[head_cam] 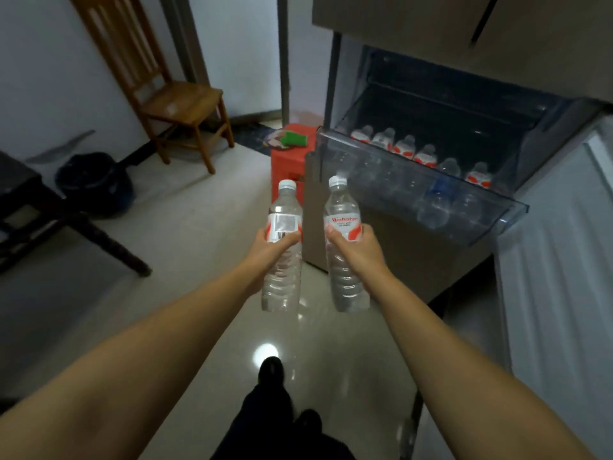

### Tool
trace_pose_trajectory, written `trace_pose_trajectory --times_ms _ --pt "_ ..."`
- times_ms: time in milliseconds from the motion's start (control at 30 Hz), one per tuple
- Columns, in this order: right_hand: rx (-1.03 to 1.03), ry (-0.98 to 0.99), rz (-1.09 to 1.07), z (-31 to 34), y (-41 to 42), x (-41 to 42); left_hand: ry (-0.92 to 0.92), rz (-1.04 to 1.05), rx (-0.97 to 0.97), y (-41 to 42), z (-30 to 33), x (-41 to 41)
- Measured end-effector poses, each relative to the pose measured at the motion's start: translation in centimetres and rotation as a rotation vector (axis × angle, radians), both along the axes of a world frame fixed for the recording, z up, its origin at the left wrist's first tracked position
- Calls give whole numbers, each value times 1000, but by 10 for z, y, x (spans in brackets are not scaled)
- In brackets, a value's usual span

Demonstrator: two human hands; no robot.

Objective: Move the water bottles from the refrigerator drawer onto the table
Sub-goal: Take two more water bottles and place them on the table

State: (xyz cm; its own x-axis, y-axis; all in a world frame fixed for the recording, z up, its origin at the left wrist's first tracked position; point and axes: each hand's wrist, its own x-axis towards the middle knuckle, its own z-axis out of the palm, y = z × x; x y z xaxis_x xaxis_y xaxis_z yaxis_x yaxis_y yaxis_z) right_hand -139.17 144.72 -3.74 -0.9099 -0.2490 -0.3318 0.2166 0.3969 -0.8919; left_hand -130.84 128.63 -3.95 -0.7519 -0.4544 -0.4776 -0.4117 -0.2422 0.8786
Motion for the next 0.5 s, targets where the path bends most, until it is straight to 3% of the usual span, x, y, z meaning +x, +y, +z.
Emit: trace_pose_trajectory --times_ms 300,500 --pt "85 126 315 -19 -85 88 -103 286 -267 -49 -19 124" --pt "104 169 451 -23 -147 154 -104 513 -272 -93 -20 208"
